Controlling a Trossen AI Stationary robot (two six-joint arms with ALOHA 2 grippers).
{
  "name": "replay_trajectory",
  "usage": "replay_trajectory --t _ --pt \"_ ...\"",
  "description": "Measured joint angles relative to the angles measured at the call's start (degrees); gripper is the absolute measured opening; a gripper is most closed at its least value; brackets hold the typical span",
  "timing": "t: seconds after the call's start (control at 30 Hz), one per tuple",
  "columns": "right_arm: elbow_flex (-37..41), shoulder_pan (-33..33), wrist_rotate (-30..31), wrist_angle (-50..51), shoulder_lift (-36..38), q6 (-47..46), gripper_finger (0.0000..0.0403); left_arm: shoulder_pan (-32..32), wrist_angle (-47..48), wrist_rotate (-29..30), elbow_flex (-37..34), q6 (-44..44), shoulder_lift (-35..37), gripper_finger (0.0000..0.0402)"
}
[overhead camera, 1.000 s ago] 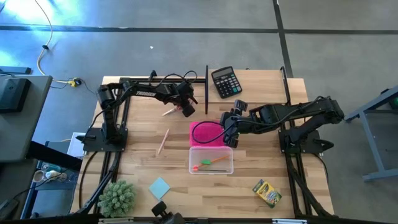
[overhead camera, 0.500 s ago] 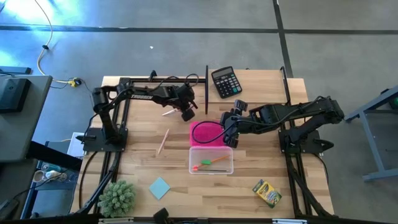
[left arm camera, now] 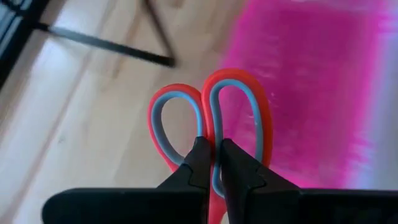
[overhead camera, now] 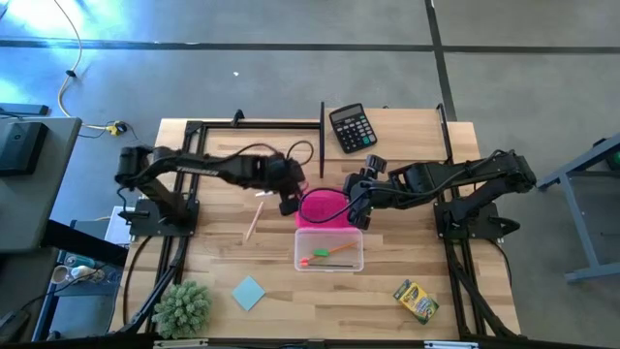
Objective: Pack school essentials
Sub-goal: Put the red scissors into the supply box
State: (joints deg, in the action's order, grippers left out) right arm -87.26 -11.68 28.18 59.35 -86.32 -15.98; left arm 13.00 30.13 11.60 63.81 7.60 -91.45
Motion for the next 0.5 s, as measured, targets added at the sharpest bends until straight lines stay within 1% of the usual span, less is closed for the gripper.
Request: replay_trajectory --t 0.17,0.33,0.4,0.5 --pt "0.00 0.07 3.45 0.00 0.45 -0.18 0.0193 -7.92 -1.13 0.04 0.02 3.11 4.15 0.0007" --pt "0.00 0.05 6.49 -0.01 2.77 -0.34 0.0193 -14.81 -7.59 -0.13 0.00 4.21 4.84 0.0007" --pt "0.00 0.07 7.91 -0.09 4.11 -0.88 0.0193 -16.54 -10.51 -0.68 0.02 4.16 4.93 0.0007" --pt "0.00 0.07 8.92 -0.07 6.08 -1.12 0.0193 -18.45 -14.81 -1.32 0.02 1.48 4.36 0.0007"
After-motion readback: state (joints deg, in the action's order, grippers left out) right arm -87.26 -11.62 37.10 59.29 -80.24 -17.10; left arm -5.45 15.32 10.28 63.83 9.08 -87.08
